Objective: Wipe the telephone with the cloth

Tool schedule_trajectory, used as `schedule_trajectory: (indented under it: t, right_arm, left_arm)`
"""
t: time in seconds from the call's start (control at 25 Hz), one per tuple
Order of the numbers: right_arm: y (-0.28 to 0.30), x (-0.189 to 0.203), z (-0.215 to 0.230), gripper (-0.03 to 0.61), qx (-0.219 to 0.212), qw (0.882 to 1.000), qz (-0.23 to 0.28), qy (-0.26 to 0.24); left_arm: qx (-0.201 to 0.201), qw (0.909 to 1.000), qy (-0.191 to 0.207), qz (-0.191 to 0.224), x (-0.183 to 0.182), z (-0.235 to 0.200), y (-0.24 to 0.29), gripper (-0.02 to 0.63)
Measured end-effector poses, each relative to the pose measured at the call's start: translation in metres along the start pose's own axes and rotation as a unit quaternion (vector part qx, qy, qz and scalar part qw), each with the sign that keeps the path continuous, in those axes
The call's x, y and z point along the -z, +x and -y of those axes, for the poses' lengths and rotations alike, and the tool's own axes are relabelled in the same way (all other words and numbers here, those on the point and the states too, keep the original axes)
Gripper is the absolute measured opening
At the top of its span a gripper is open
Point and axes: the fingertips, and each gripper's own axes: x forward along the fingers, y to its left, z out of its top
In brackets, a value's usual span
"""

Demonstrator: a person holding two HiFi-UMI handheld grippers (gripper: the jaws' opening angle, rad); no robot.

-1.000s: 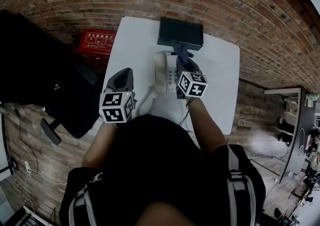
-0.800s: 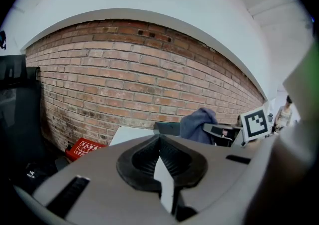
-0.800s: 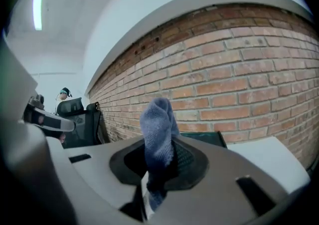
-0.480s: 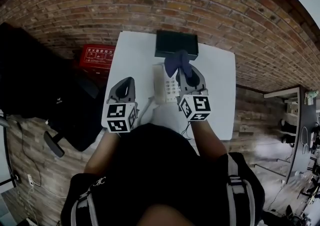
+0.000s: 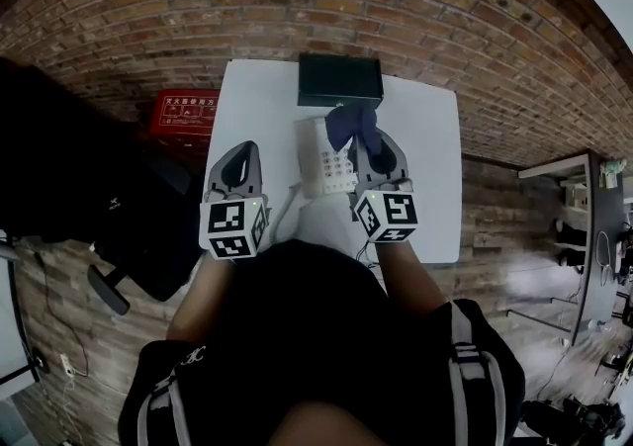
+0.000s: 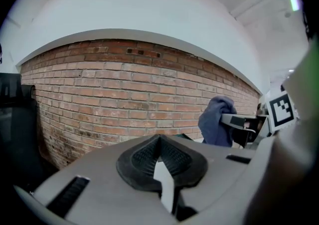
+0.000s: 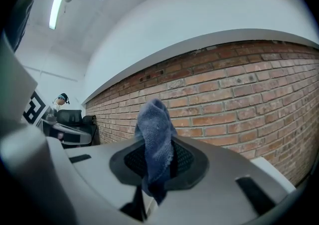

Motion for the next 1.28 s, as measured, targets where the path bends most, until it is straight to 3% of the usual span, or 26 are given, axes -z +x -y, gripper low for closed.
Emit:
schedule_trajectory:
  t: [1.28]
  right_arm:
    - [0.001,0.018,0.0,0.046,-0.006,0.999,-0.035,0.008]
  left_arm:
    - [0.009,0.9995,-0.01,-0.028,0.018,0.002,-0.002,-0.003]
